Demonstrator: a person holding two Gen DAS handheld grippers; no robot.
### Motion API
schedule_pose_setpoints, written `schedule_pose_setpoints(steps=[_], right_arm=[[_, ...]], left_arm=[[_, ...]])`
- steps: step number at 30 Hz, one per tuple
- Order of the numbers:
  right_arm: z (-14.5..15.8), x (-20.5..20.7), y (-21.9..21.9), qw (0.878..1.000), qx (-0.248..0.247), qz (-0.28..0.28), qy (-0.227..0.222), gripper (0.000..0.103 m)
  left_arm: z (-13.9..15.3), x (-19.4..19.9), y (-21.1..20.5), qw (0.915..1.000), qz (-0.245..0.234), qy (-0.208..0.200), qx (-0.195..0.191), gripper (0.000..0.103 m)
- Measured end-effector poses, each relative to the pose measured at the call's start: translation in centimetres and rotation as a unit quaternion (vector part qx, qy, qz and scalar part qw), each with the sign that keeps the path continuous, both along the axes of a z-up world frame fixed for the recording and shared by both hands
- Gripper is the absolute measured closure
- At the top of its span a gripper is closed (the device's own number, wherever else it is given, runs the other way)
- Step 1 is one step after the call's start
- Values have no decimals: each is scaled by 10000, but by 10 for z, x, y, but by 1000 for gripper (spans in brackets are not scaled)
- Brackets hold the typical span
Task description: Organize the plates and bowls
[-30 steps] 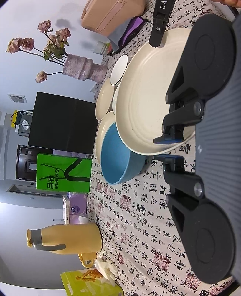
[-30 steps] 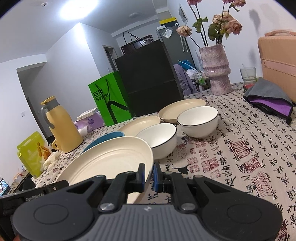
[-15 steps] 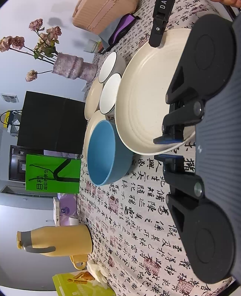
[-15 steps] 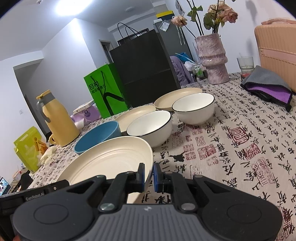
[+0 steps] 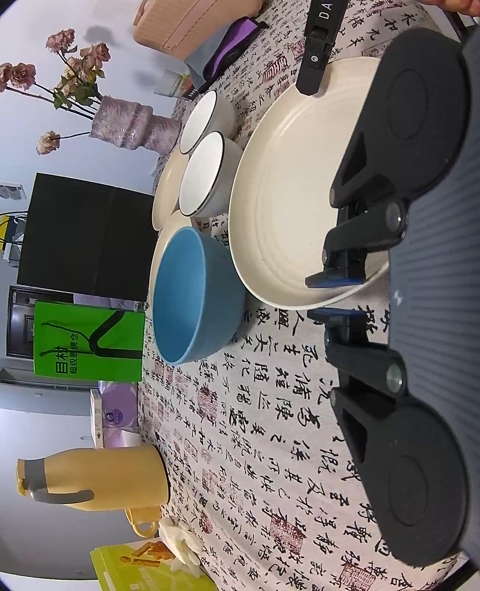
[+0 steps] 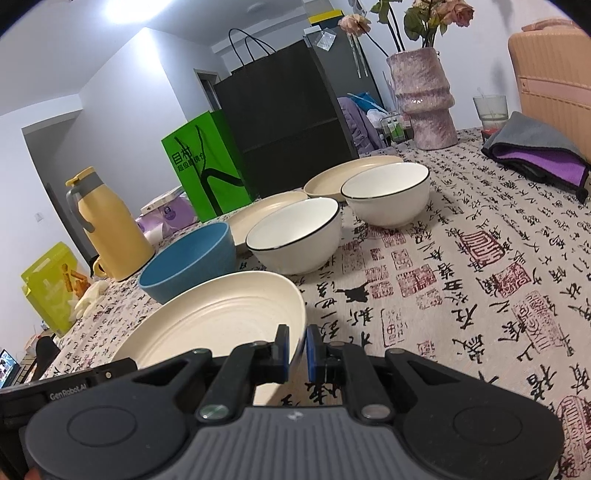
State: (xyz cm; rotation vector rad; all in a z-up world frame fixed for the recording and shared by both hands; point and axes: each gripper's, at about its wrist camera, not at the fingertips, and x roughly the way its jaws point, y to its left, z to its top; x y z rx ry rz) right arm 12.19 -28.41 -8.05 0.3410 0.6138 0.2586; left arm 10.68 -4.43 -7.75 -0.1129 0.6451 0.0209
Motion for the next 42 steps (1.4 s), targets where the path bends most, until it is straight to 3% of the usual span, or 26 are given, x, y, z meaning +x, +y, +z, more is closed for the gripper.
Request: schedule_pose_setpoints(steps=[29,37,40,41,42], right_arm=[[-21,16,11,9996,-235,49,160,94],[-23,19,4,9996,131,129,220,86],[-19,17,-3,9996,260,136,57,83],[-17,16,-4,9995,283,136,-17,74],[-15,15,-5,9994,301,130,-95,59]], left_arm=[[-24,17,3,9997,42,249,58,91],[-24,17,7,9997,-21,228,-66,89],[-20,14,11,9999,-44,83,-115,77],[-19,13,12,9999,-31,26,-117,62],[-17,12,14,9999,5,-60,-95,52]])
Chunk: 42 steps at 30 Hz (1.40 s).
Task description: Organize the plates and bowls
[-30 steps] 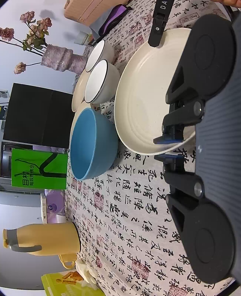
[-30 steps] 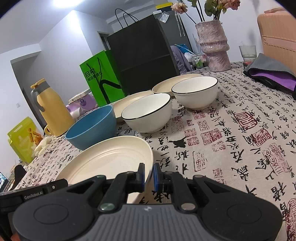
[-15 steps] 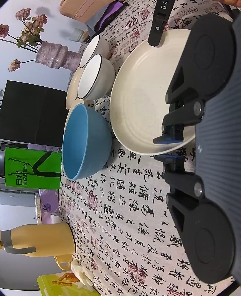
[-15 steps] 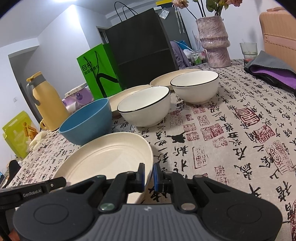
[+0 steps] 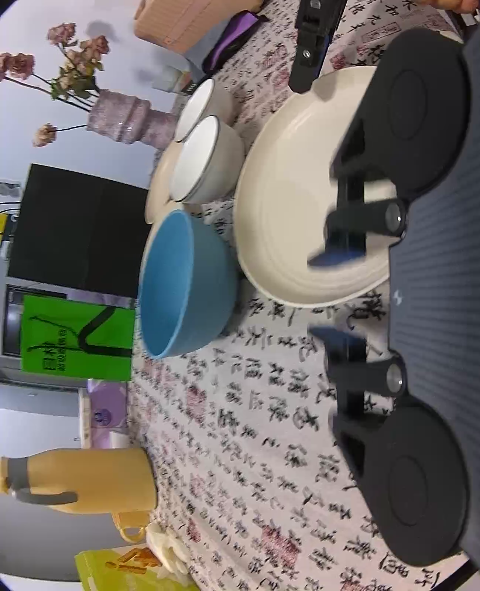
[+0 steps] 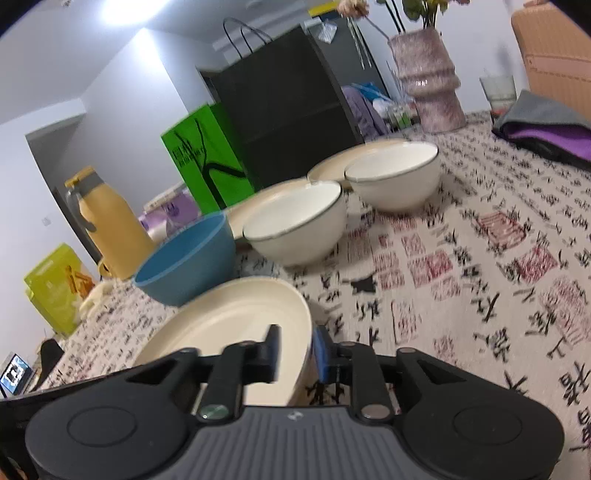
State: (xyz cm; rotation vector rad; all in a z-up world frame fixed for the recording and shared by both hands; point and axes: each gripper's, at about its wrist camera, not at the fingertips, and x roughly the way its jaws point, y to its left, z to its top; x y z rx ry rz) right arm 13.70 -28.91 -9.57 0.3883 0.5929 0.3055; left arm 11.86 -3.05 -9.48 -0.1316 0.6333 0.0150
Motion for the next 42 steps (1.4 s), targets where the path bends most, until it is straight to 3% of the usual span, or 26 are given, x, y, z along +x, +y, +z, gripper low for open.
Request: schedule_pose_setpoints(steps=[1,2,4,5,6,7,13,21,32,42], right_arm=[[2,-1,-1,10000,8,-13,-83,50],[4,-2,-1,9998,5,-16,-183,34],[8,-3,-1,9993,-20,-18,-365,19],[9,-4,-1,9990,-31,-21,-441,11],[10,-4,-2,9988,-38,-41,-494,7],[11,-3,-2,9985,-46,-73,-543,0],[7,-3,-8,9953,-176,-402,-863,0],[-7,0,-12,9933,-210,-595,-972,0],[-13,3,-16,9927,74,-628,-1024,0],[-16,4,-23,9928,298,-714,-917,0]], left_arm=[[1,-1,1,10000,22,-81,14,51],[3,-3,2,9998,18,-174,23,48],[6,-6,3,9994,20,-335,20,28],[8,-6,4,9992,36,-402,11,9],[9,-8,6,9986,58,-526,0,2],[9,-10,7,9980,75,-631,-3,1],[9,-9,21,9956,309,-887,-45,0],[2,-2,38,9924,581,-1087,4,0],[-4,8,43,9905,509,-1274,-74,0],[-8,10,49,9920,468,-1135,-278,0]])
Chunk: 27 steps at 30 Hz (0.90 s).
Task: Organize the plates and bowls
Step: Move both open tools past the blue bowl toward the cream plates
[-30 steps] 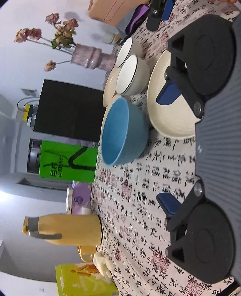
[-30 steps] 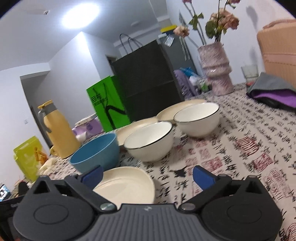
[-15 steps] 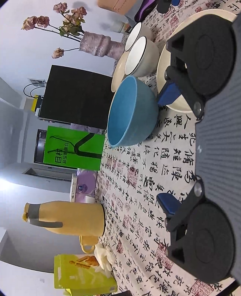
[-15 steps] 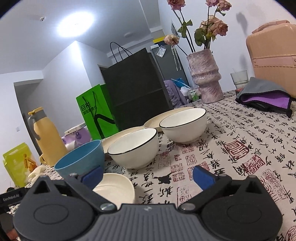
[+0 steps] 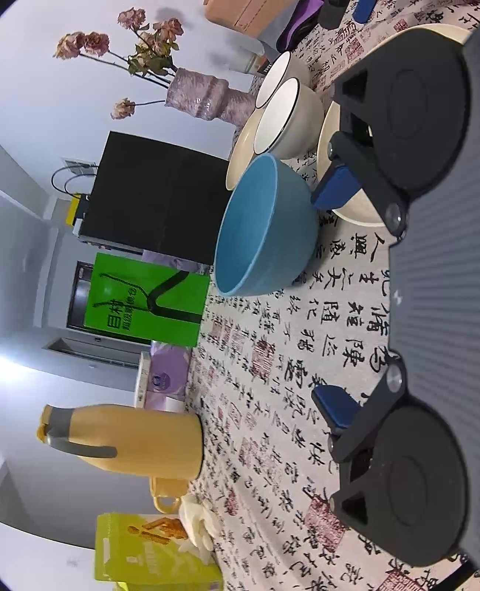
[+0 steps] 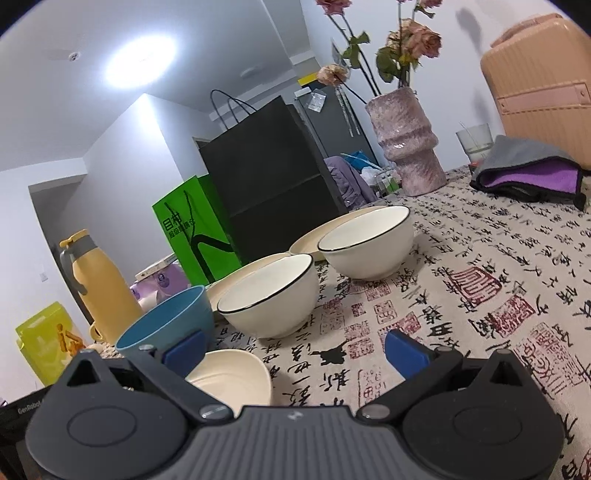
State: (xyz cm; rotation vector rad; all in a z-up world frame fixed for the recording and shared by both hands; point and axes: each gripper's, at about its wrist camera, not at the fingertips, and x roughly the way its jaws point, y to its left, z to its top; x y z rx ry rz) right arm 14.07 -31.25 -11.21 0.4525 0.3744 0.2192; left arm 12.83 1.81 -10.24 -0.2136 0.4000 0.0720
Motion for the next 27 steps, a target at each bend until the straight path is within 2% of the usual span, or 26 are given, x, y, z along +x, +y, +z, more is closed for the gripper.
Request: schedule_pose_setpoints(steps=[10,19,24,27], right_arm=[[-6,4,-14,9990,431,-65,128,0],[-4,5,-11,9994,348,-40,86,0],[-1,5,-8,9995,193,147,212,0],[5,4,-6,9995,142,187,206,0]], left_arm=[[-1,2,-3,10000,34,73,50,0],[0,0,-3,10000,51,50,68,0],[2,3,2,9994,-176,274,-79,0],[6,-3,6,9996,-184,189,-141,0]])
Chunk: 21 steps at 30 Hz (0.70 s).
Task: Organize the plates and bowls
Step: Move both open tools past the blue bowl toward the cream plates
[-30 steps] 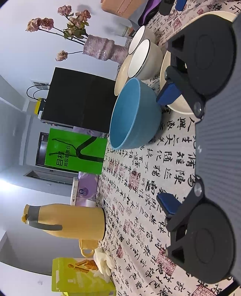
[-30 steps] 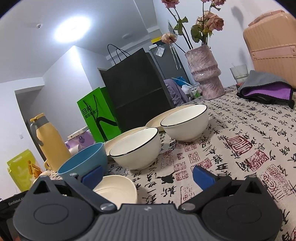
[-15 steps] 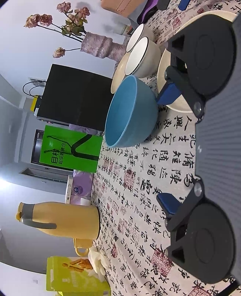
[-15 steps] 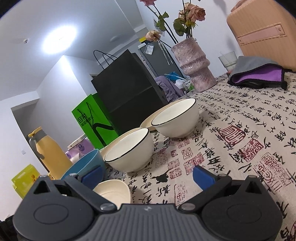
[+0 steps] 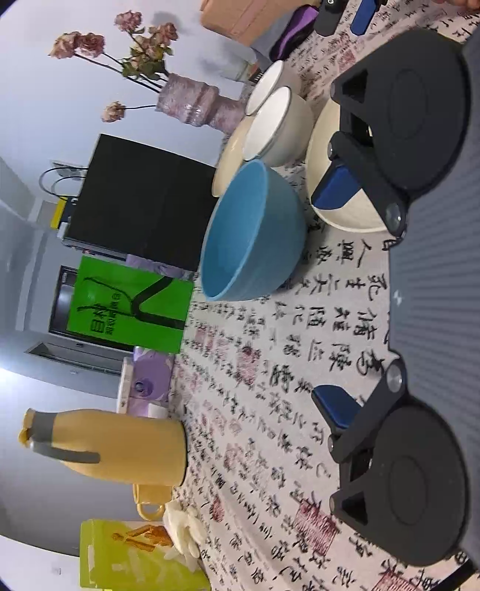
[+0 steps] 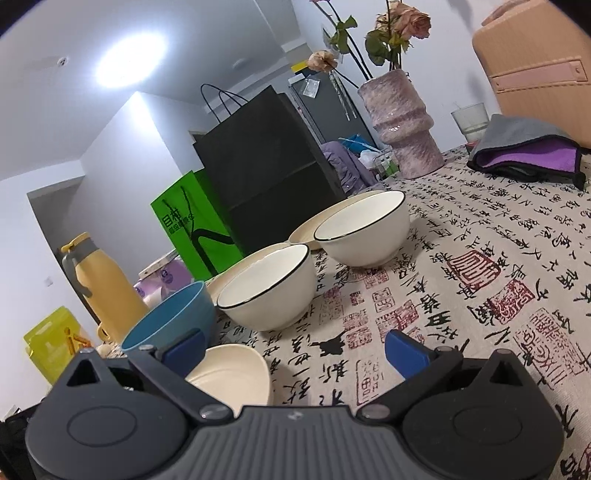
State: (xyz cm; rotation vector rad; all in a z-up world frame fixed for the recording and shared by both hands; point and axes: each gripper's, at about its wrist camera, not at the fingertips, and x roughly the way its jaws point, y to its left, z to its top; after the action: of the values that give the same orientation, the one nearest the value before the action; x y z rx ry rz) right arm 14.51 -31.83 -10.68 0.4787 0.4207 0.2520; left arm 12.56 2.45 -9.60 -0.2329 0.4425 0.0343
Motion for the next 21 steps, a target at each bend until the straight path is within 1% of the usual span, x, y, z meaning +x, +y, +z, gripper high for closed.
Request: schedule_pose_setpoints(steps=[7,10,12,14,18,21], right_arm=[[28,2,6,9993,-248,121,-236,0],[40,7,9,9988,-419,123,-228,0],[47,10,10,9986,-437,182,-227,0],[55,14,13,9984,-475,229,-209,0],[72,22,21,9974,-596,347,-217,0],[85,28,26,9968,-617,443,-260,0]], left_arm=[[26,-7,8,9995,-77,-320,-10,0],[39,-7,11,9990,-123,-438,-53,0],[46,-7,13,9987,-137,-497,-44,0],[53,-5,14,9984,-174,-528,-22,0],[65,1,16,9981,-203,-559,159,0],[74,6,19,9979,-170,-607,168,0]])
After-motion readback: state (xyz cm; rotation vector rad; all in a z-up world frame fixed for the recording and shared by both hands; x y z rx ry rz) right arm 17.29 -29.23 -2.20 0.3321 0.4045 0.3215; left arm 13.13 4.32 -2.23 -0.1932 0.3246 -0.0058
